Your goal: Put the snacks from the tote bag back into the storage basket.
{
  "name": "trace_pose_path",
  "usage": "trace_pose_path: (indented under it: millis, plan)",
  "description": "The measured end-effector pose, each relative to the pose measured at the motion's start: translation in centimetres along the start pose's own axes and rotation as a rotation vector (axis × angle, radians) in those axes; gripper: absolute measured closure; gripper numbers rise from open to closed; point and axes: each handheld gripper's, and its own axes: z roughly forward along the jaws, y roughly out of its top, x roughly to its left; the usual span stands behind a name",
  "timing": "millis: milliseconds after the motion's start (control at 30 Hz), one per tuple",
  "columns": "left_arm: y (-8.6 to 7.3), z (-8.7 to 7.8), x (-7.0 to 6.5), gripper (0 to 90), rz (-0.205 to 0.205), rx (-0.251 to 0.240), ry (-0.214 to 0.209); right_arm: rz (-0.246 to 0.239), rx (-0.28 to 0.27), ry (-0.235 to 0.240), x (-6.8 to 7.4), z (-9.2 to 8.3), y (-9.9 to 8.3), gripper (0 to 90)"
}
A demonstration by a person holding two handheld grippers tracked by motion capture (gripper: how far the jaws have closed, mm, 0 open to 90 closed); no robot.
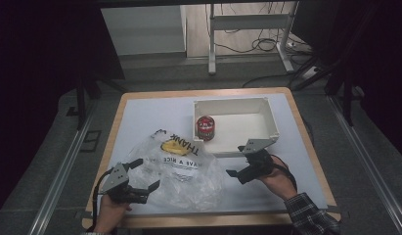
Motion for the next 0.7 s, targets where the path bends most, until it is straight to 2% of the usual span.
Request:
trace_pose_path:
  millis: [367,700]
  plan:
    - [0.0,0.0,0.0,4.6,0.0,0.0,0.003,0.001,-0.019,-0.022,0.4,-1.1,-0.8,3.3]
    - [0.0,0.0,0.0,4.5,-0.006,0.0,0.002,0.03,-0.042,-0.042,0.3,-2.3,-1.8,3.3]
